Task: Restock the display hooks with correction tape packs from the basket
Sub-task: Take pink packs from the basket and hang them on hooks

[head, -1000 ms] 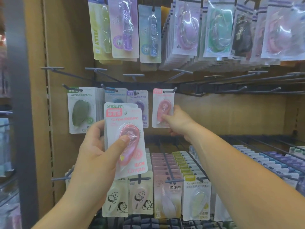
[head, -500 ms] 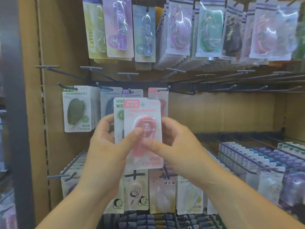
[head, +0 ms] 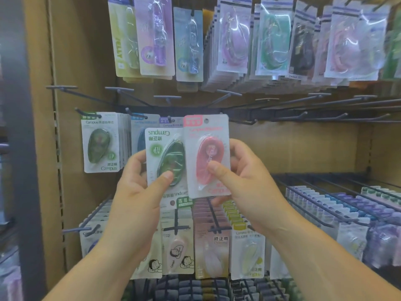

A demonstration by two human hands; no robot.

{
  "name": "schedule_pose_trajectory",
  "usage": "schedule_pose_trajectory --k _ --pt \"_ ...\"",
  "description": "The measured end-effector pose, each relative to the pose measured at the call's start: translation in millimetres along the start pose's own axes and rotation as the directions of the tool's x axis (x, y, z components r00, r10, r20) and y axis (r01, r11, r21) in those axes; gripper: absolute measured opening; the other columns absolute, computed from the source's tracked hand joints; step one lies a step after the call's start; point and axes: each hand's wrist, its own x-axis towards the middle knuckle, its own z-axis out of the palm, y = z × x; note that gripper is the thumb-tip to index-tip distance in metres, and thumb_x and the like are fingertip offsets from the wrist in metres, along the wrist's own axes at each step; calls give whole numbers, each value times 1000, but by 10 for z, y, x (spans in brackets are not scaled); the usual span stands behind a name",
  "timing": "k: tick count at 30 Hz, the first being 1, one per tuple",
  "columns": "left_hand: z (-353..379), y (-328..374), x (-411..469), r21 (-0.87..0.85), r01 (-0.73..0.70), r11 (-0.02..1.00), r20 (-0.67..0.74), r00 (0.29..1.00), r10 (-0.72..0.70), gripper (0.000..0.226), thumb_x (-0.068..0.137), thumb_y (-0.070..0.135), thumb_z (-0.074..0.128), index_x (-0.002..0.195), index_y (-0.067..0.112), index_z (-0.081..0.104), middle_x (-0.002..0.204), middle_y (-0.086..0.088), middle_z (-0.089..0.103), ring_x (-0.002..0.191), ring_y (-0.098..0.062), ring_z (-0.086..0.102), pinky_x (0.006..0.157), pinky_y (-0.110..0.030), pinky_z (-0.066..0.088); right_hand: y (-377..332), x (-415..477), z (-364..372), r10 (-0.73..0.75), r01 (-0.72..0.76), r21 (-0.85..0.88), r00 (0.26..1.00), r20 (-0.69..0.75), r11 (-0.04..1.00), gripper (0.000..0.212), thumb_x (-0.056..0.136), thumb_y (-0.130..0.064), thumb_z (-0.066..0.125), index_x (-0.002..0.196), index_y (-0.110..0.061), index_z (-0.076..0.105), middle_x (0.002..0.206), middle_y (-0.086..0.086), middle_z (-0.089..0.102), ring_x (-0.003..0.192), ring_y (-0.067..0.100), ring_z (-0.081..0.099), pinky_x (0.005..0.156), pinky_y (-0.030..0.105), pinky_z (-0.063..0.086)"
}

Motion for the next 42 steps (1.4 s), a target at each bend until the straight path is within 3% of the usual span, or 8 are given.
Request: schedule_pose_trajectory --k 5,9,14,19,23,29,35,42 --pt "-8 55 -3 33 -34 999 -25 999 34 42 103 5 60 107 47 58 102 27 77 98 8 72 86 -21 53 -19 116 -120 -6 -2 -56 991 -132 998 26 103 -23 61 126 -32 55 111 -8 74 91 15 74 54 29 54" --pt "-24 39 6 42 -33 999 -33 999 34 38 104 7 61 115 43 62 116 12 78 110 -9 74 101 -42 53 10 212 -156 50 -65 -89 987 -154 994 23 103 -30 61 125 -34 56 111 -14 73 87 10 73 51 23 51" --pt "-55 38 0 22 -20 1000 -42 999 21 26 104 11 61 121 30 62 115 6 79 107 -15 76 98 -47 56 98 341 -161 111 -128 -108 983 -149 986 27 103 -32 60 129 -33 54 115 -13 71 91 11 73 55 23 53" --pt "-182 11 43 34 13 999 -133 991 -9 16 105 19 61 117 29 61 104 -1 81 89 -22 80 66 -41 65 179 552 -104 162 -182 -119 974 -160 976 30 103 -32 60 131 -33 49 121 -12 66 98 11 69 59 22 57" --pt "-391 15 79 137 40 990 -139 990 -21 22 100 23 68 119 32 62 96 0 81 77 -23 78 46 -32 58 250 680 -27 201 -220 -77 960 -197 973 30 103 -34 60 131 -33 49 121 -10 67 97 11 70 59 22 58" --pt "-737 48 125 266 69 961 -207 978 -13 14 94 16 77 105 25 74 100 -2 81 83 -30 76 57 -34 57 332 723 52 212 -224 -23 948 -237 974 31 103 -34 60 132 -34 48 121 -11 66 100 13 68 57 23 58" --pt "-852 225 114 253 93 963 -238 971 -31 15 83 2 82 86 16 80 92 -17 80 89 -45 76 83 -64 61 366 732 123 201 -208 1 942 -268 978 33 103 -34 60 133 -33 48 124 -8 65 104 15 68 61 26 57" --pt "-517 326 294 232 115 966 -96 991 -95 32 85 -9 77 105 13 67 101 -8 80 95 -27 79 69 -37 65 393 648 161 229 -207 102 926 -301 973 37 102 -31 63 135 -28 47 120 -6 66 99 13 68 67 28 54"
